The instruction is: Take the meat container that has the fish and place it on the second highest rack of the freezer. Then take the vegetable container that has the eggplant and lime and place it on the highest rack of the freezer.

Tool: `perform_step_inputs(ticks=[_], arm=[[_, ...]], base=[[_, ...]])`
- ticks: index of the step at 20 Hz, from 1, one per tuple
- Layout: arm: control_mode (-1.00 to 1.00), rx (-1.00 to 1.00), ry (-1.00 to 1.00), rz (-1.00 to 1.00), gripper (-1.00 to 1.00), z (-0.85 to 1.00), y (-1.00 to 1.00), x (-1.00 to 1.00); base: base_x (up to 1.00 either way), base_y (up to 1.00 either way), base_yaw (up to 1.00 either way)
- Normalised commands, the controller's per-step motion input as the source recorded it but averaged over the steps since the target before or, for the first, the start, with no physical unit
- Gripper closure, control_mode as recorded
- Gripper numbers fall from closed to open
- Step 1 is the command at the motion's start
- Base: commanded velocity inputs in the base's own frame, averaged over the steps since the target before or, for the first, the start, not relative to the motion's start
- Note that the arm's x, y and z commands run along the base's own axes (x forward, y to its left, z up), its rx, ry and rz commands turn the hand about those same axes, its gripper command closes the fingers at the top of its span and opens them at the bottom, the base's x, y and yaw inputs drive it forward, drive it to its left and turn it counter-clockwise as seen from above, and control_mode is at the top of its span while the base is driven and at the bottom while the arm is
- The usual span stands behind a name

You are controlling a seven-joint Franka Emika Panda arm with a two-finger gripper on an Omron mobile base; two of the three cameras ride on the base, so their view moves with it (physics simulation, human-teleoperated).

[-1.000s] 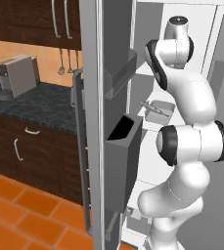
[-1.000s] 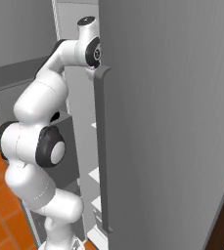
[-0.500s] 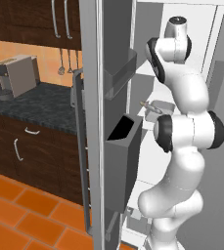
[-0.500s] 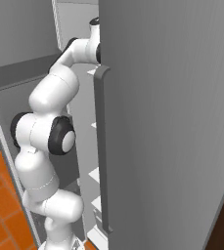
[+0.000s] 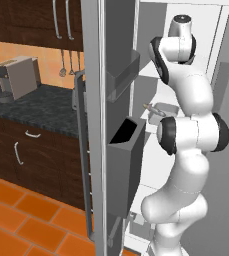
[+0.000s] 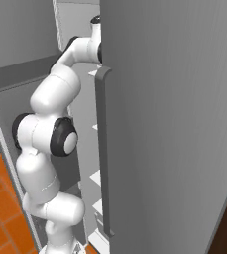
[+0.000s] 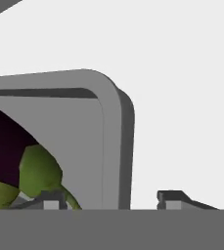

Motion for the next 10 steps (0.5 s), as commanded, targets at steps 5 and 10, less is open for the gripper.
perform_step_inputs(ticks=[5,10], arm=[[-1.00,-0.07,-0.20,0.01,-1.00,-0.09,0.07,-0.11],[-1.00,-0.07,-0.22,0.06,-1.00,0.03,0.02,-0.14]], base=[[0.00,0.00,0.00],[0.00,0.00,0.00]])
